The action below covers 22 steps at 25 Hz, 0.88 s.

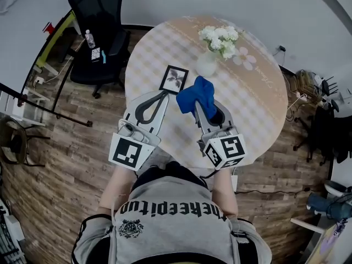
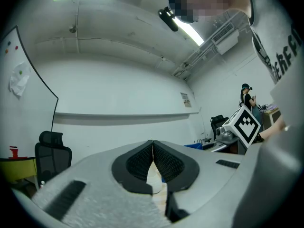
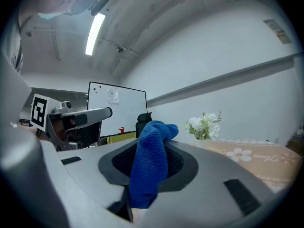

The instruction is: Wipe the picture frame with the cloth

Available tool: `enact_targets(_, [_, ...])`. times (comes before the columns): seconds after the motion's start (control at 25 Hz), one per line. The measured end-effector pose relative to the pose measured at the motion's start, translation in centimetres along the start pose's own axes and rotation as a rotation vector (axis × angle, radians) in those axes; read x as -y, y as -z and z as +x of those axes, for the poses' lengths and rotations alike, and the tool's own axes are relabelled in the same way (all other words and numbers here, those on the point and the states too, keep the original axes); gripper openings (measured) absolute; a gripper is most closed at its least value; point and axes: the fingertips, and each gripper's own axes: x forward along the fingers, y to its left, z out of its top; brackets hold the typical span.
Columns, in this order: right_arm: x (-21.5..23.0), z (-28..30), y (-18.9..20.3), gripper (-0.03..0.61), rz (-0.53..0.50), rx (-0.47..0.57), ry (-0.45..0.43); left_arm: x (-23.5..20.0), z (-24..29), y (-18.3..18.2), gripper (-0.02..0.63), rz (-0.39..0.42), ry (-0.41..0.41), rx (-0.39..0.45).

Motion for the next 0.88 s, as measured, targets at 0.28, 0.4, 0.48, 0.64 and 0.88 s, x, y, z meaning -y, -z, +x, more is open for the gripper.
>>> enact_targets(0.28, [-3.1,-1.4,-0.5,0.095,-0.015,0.019,0.011,-0.2,-3.3,-0.9,0.018,0.002,0.004,0.009])
enact_targets(0.4, [-4.7,-2.4,-0.9,0.095,-0.03,0.028,0.022,0.0,-5.1,-1.4,0.018,0.002,0.009,0.013])
enact_targets(0.48, [-5.6,-3.1,-1.1,0.095,-0.032,0.037,0.034,0.1,-6.2,-1.7,0.018,-0.003,0.014,0.017])
enact_targets(0.64, [-7.4,-4.7,-1.3,0.097,-0.059,0.045,0.064,0.7,-8.4,-2.1,0.018,-0.005,0.03,0.025])
enact_targets(0.88, [-9.4,-7.3,-1.5,0.097,-0.079,0.058,0.1,2.2,-10.9,-2.7,0.018,-0.008,0.057,0.04])
